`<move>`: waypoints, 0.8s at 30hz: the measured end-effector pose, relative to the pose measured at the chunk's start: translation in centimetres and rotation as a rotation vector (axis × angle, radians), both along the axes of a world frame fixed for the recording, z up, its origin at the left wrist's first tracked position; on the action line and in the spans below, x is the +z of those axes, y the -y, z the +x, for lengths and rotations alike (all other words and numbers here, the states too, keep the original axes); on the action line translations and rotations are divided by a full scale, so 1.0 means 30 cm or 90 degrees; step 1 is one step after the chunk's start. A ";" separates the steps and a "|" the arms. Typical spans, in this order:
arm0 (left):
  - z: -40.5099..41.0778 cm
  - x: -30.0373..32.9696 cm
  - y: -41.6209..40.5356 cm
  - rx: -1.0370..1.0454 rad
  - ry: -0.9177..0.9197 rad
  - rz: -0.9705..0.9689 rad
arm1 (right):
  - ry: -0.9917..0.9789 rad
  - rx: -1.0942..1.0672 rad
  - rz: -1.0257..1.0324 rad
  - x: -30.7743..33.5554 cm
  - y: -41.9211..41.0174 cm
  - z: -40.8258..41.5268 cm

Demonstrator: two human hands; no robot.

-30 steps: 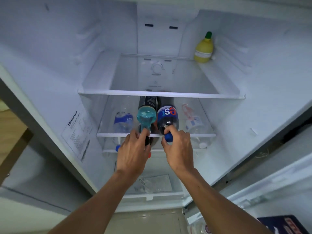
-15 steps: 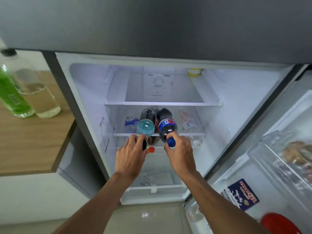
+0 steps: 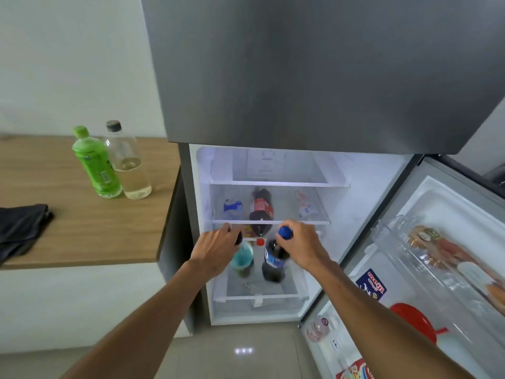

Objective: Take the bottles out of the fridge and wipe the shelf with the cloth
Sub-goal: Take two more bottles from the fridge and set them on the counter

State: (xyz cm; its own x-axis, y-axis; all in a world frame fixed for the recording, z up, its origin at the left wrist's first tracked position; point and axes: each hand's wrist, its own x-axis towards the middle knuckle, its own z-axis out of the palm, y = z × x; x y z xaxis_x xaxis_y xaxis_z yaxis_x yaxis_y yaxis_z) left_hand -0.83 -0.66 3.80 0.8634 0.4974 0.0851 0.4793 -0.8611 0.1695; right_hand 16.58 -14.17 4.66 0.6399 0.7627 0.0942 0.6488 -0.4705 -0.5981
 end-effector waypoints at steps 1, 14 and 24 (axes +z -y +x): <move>-0.038 0.002 0.004 -0.011 -0.039 -0.008 | -0.030 0.007 -0.038 -0.001 0.013 -0.030; -0.614 0.070 0.076 -0.007 -0.170 -0.069 | -0.013 0.296 -0.219 0.100 0.103 -0.480; -0.802 0.440 -0.096 0.069 -0.094 0.024 | 0.117 0.373 -0.083 0.539 -0.206 -0.686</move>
